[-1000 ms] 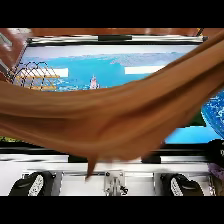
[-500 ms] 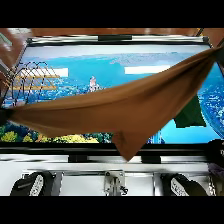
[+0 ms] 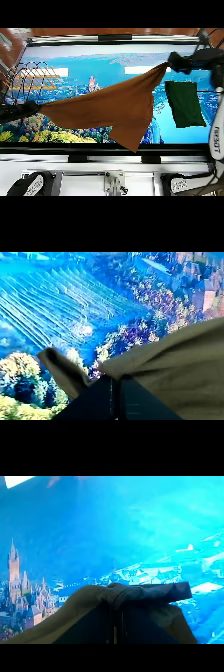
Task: Fold the shirts.
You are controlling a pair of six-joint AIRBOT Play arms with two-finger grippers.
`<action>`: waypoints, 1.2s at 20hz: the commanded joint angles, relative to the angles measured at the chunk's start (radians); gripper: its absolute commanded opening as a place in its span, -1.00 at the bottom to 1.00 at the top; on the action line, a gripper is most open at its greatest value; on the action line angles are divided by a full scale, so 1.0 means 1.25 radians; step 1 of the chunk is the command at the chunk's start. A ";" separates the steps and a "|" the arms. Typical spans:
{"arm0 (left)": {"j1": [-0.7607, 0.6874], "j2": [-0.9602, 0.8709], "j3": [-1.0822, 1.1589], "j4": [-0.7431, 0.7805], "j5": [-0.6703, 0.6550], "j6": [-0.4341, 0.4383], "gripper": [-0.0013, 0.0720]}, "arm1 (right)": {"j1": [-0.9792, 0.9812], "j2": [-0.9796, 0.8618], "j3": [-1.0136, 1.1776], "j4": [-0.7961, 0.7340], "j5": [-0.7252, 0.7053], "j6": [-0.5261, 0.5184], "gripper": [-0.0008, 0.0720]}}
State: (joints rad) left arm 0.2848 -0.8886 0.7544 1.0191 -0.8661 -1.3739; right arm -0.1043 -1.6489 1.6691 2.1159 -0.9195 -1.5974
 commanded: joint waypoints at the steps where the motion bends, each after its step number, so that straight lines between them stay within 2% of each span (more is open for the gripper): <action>1: -0.005 -0.157 -0.004 -0.042 0.060 0.004 -0.87 | 0.059 -0.097 -0.001 0.017 0.057 0.013 -0.82; 3: -0.005 -0.210 0.012 -0.042 0.063 0.004 -0.86 | 0.086 -0.112 -0.001 0.016 0.061 0.011 -0.75; 4: -0.005 -0.226 0.024 -0.041 0.063 0.004 -0.70 | 0.091 -0.110 0.000 0.016 0.066 0.005 -0.74; 5: -0.004 -0.233 0.040 -0.041 0.063 0.017 -0.06 | 0.091 -0.102 0.001 0.017 0.068 0.003 -0.53; 6: -0.003 -0.233 0.058 -0.040 0.062 0.033 0.86 | 0.083 -0.088 0.001 0.016 0.066 0.000 0.32; 7: -0.002 -0.233 0.083 -0.031 0.053 0.051 1.00 | 0.071 -0.070 0.001 0.016 0.059 -0.010 0.53; 9: 0.014 -0.233 0.155 0.031 -0.002 0.061 1.00 | 0.032 -0.020 0.001 -0.014 0.019 -0.011 0.53; 11: 0.046 -0.233 0.212 0.129 -0.092 0.046 0.99 | -0.015 0.031 0.001 -0.090 -0.070 -0.011 0.53; 13: 0.086 -0.233 0.219 0.182 -0.195 0.000 0.95 | -0.063 0.061 0.001 -0.171 -0.219 -0.011 0.53; 15: 0.115 -0.234 0.165 0.181 -0.260 0.000 0.95 | -0.099 0.064 -0.010 -0.212 -0.375 -0.012 0.53; 18: 0.110 -0.234 0.027 0.162 -0.215 0.004 0.96 | -0.120 0.064 -0.083 -0.206 -0.466 -0.012 0.53; 21: 0.083 -0.235 -0.057 0.068 -0.124 0.044 0.96 | -0.114 0.064 -0.150 -0.159 -0.438 -0.012 0.53; 24: 0.050 -0.235 -0.071 0.021 -0.037 0.045 0.95 | -0.103 0.064 -0.177 -0.143 -0.396 -0.011 0.53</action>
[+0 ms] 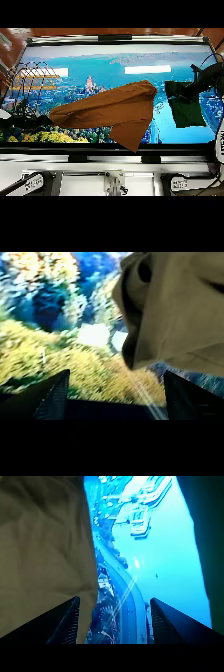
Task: Fold the shirts.
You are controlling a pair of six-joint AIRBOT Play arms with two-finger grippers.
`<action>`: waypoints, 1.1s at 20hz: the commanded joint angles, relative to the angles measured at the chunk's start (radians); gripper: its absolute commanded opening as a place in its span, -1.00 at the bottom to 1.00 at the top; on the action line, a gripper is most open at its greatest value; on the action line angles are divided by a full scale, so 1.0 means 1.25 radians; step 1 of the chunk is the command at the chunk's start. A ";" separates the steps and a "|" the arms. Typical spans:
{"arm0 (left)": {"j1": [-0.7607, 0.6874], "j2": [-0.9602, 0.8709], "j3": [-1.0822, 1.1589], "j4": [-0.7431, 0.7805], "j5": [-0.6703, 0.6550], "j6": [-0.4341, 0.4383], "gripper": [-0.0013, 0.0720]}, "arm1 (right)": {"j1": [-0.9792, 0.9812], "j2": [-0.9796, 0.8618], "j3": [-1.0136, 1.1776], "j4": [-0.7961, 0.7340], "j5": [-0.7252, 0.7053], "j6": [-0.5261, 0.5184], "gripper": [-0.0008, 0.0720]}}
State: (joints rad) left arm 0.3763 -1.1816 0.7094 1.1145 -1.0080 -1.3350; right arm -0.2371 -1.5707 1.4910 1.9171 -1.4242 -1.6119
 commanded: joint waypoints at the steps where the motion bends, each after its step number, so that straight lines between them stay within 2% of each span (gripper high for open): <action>1: -0.034 -0.001 -0.035 -0.063 0.093 0.015 0.83 | 0.003 0.001 -0.034 0.014 0.010 0.000 0.53; 5: -0.074 -0.021 -0.035 -0.065 0.139 0.011 0.80 | 0.003 0.001 -0.050 0.007 0.014 0.000 0.53; 7: -0.087 -0.056 -0.035 -0.073 0.130 0.011 0.75 | 0.003 0.001 -0.103 0.011 0.009 0.000 0.73; 11: -0.092 -0.087 -0.031 -0.091 0.128 0.012 -0.71 | 0.003 0.001 -0.223 0.092 0.031 -0.013 0.73; 12: -0.092 -0.087 -0.026 -0.091 0.124 0.012 -0.87 | 0.003 0.001 -0.243 0.107 0.046 -0.013 0.73; 17: -0.092 -0.074 0.000 -0.089 0.081 0.015 -0.87 | 0.009 0.001 -0.294 0.138 0.105 -0.012 0.73; 22: -0.092 -0.046 0.000 -0.076 0.022 0.033 -0.87 | 0.107 -0.023 -0.314 0.130 0.197 -0.004 0.73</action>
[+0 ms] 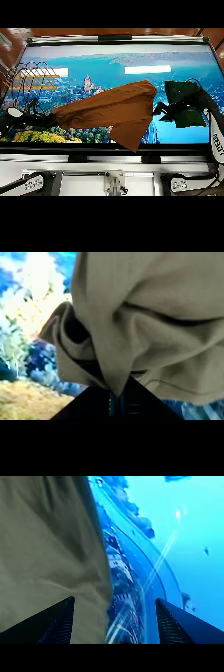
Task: Fold the shirts.
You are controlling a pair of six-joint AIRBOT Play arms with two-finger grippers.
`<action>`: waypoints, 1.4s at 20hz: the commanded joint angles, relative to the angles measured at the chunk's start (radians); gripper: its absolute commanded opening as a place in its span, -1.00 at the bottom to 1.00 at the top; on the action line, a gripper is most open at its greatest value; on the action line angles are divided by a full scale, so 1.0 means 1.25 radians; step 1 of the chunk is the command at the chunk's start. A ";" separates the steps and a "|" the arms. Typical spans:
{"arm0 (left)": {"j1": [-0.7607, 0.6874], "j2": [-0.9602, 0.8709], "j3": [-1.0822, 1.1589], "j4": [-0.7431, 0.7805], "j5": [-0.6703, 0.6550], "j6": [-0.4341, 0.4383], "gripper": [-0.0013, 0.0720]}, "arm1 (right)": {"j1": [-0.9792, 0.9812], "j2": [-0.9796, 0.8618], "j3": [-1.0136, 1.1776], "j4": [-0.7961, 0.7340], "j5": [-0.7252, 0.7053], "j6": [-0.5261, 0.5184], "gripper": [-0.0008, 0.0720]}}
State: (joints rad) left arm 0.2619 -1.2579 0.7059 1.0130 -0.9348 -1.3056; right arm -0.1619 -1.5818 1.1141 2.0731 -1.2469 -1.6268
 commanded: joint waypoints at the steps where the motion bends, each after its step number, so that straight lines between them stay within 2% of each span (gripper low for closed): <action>1: 0.000 0.023 0.002 0.008 -0.037 0.010 -0.87 | 0.069 -0.024 -0.012 0.004 0.063 0.019 0.70; 4: 0.007 0.049 0.006 0.009 -0.041 0.009 -0.87 | 0.119 -0.036 -0.010 -0.005 0.070 0.031 -0.57; 5: 0.014 0.057 0.014 0.009 -0.054 0.010 -0.87 | 0.129 -0.023 -0.002 -0.010 0.071 0.031 -0.82; 9: 0.026 0.157 0.138 0.012 -0.109 0.033 -0.87 | 0.131 0.121 0.117 -0.034 0.110 0.009 -0.82; 11: 0.026 0.247 0.265 0.012 -0.112 0.034 -0.87 | 0.131 0.229 0.222 -0.031 0.160 -0.043 -0.82; 13: 0.026 0.341 0.425 0.012 -0.092 0.054 -0.87 | 0.131 0.339 0.345 -0.033 0.226 -0.081 -0.82; 15: 0.026 0.429 0.584 0.012 -0.027 0.059 -0.87 | 0.131 0.441 0.460 -0.057 0.300 -0.088 -0.82; 17: 0.026 0.491 0.715 0.012 0.020 0.040 -0.87 | 0.131 0.529 0.551 -0.088 0.353 -0.087 -0.82; 19: 0.026 0.540 0.815 0.013 0.022 0.016 -0.87 | 0.131 0.606 0.607 -0.129 0.366 -0.084 -0.82; 22: 0.026 0.606 0.850 0.029 0.011 -0.038 -0.87 | 0.131 0.705 0.622 -0.202 0.367 -0.039 -0.82; 25: 0.026 0.622 0.850 0.117 -0.102 -0.096 -0.87 | 0.131 0.751 0.622 -0.278 0.402 0.006 -0.82; 28: 0.026 0.599 0.837 0.136 -0.271 -0.106 -0.87 | 0.131 0.738 0.622 -0.306 0.390 0.020 -0.82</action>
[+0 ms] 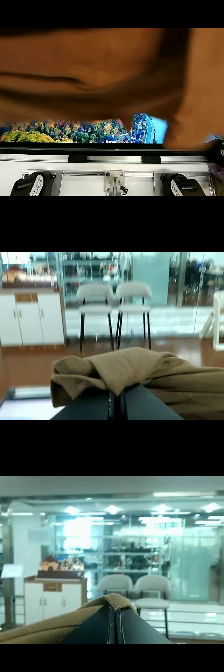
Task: Fold the shirts.
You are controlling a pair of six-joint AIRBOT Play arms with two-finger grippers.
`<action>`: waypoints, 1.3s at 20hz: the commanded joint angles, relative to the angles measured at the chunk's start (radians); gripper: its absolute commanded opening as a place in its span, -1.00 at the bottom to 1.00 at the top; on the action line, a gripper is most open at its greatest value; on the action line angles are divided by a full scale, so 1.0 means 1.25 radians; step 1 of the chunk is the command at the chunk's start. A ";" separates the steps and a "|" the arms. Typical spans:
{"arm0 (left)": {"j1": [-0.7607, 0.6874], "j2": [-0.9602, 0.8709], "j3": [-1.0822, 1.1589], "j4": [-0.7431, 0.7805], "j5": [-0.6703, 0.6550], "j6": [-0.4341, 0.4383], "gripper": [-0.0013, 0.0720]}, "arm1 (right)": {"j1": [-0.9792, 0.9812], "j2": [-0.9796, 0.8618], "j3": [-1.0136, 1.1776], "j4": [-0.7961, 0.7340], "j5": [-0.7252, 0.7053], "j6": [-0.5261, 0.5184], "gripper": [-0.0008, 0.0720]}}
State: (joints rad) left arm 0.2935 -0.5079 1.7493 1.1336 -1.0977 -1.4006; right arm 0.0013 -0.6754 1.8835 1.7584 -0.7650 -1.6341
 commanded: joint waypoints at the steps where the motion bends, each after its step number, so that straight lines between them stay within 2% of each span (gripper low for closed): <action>1: 0.001 -0.008 -0.019 0.039 -0.193 -0.029 -0.87 | 0.001 -0.003 0.006 -0.054 -0.035 0.027 -0.82; 3: 0.001 -0.012 -0.100 0.040 -0.269 -0.017 -0.87 | 0.001 -0.050 0.006 -0.063 -0.179 0.023 -0.82; 6: -0.001 -0.010 -0.303 0.039 -0.347 -0.017 -0.87 | 0.001 -0.165 -0.018 -0.142 -0.478 0.020 -0.82; 8: -0.001 -0.010 -0.479 0.039 -0.342 0.001 -0.87 | 0.001 -0.238 -0.091 -0.164 -0.543 0.021 -0.82; 10: -0.001 -0.021 -0.666 0.039 -0.303 0.025 -0.87 | 0.001 -0.310 -0.189 -0.156 -0.464 0.031 -0.82; 12: -0.001 -0.062 -0.823 0.030 -0.224 0.025 -0.87 | 0.001 -0.401 -0.264 -0.112 -0.309 0.056 -0.82; 14: -0.001 -0.143 -0.889 -0.004 -0.127 0.025 -0.87 | 0.001 -0.512 -0.278 -0.065 -0.168 0.057 -0.82; 16: -0.001 -0.238 -0.876 -0.063 -0.041 0.045 -0.87 | 0.001 -0.597 -0.278 -0.018 -0.045 0.057 -0.82; 19: -0.001 -0.370 -0.794 -0.228 0.058 0.179 -0.87 | 0.001 -0.652 -0.279 0.001 0.084 0.089 -0.82; 21: -0.001 -0.436 -0.734 -0.314 0.124 0.255 -0.87 | 0.000 -0.659 -0.279 0.000 0.138 0.099 -0.82; 23: -0.001 -0.494 -0.685 -0.369 0.187 0.279 -0.87 | 0.001 -0.658 -0.278 -0.006 0.177 0.101 -0.82; 26: -0.004 -0.573 -0.632 -0.440 0.215 0.324 -0.87 | 0.001 -0.659 -0.279 -0.006 0.217 0.114 -0.82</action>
State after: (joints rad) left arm 0.2920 -1.1255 0.8948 0.7136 -0.9119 -1.0801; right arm 0.0013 -1.4876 1.5368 1.7447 -0.5812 -1.5101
